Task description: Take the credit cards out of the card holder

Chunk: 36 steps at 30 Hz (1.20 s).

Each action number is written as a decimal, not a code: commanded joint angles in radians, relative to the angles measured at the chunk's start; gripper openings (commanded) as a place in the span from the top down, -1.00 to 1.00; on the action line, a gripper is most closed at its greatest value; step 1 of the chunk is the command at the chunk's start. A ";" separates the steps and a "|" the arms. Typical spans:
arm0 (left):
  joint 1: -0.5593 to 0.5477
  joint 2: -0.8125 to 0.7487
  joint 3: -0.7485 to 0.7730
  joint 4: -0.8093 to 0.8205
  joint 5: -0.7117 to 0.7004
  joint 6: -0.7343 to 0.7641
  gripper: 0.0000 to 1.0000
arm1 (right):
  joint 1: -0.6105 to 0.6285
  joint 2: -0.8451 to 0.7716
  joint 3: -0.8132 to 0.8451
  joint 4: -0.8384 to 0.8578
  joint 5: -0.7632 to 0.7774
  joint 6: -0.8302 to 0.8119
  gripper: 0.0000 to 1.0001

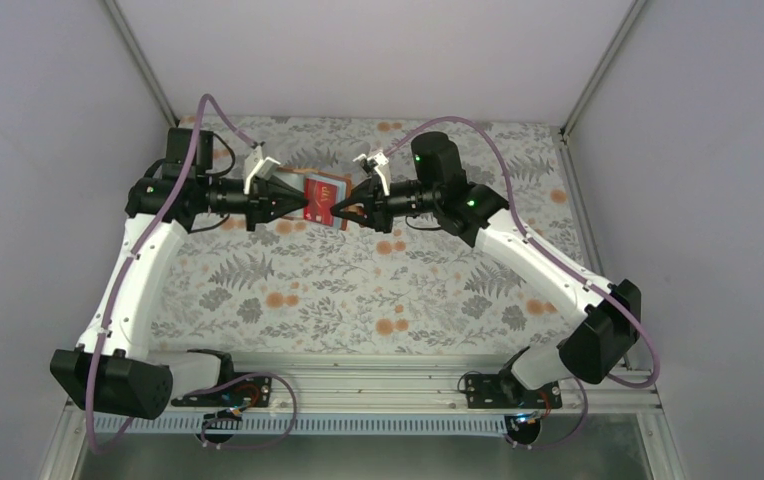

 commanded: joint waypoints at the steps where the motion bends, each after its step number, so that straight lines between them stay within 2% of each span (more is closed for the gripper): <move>1: -0.038 -0.002 0.005 -0.016 0.122 0.043 0.95 | 0.029 0.018 0.041 0.072 -0.039 -0.020 0.92; 5: -0.033 -0.004 0.038 -0.096 0.189 0.131 0.95 | 0.028 0.016 0.041 0.060 -0.025 -0.029 0.92; 7: -0.010 -0.009 0.059 -0.139 0.229 0.162 0.95 | 0.026 0.003 0.036 0.046 -0.003 -0.043 0.85; 11: 0.038 -0.015 0.070 -0.137 0.243 0.144 0.95 | 0.012 -0.032 -0.010 0.065 0.000 -0.046 0.72; 20: 0.065 -0.021 0.060 -0.126 0.233 0.139 0.95 | -0.001 -0.049 -0.021 0.057 -0.022 -0.064 0.55; 27: 0.072 -0.024 0.032 -0.088 0.186 0.102 0.95 | -0.008 -0.050 -0.027 0.054 -0.042 -0.070 0.66; 30: 0.072 -0.025 0.019 -0.084 0.179 0.105 0.95 | -0.012 -0.048 -0.030 0.060 -0.056 -0.063 0.91; 36: 0.055 -0.032 -0.013 -0.039 0.099 0.076 0.95 | -0.012 -0.030 -0.009 0.051 -0.082 -0.065 0.92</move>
